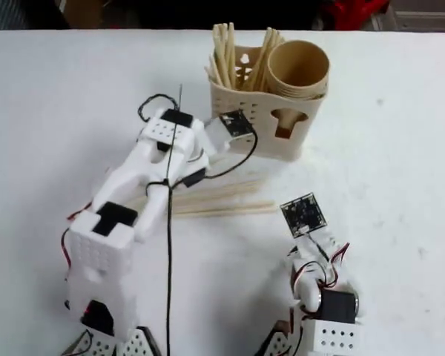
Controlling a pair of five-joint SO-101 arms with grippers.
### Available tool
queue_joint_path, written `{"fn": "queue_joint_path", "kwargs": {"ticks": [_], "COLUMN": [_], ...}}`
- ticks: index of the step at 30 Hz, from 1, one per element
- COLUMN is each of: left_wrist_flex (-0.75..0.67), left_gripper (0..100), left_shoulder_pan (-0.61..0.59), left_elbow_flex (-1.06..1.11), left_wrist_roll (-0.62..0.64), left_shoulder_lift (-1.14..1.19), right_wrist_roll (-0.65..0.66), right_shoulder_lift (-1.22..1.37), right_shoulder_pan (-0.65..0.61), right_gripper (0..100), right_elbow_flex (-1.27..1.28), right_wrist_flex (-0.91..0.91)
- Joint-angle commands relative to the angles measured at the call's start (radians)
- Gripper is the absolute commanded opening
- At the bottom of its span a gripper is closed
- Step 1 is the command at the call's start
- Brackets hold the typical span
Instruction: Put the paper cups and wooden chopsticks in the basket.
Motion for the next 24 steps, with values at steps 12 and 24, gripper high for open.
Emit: {"fn": "queue_joint_path", "kwargs": {"ticks": [12,24], "left_wrist_flex": [-0.037,-0.094], "left_gripper": [2,2], "left_shoulder_pan": [0.001,0.153], "left_elbow_flex": [0.385,0.242], "left_wrist_roll": [-0.003,0.195], "left_shoulder_lift": [-0.575,-1.093], "right_wrist_roll": [0.012,0.012], "right_shoulder_lift": [-0.007,-0.007], "right_shoulder_pan": [0.002,-0.001], "right_gripper": [2.1,2.1], "right_elbow_flex": [0.008,0.008], "right_wrist_flex": [0.002,0.002]}}
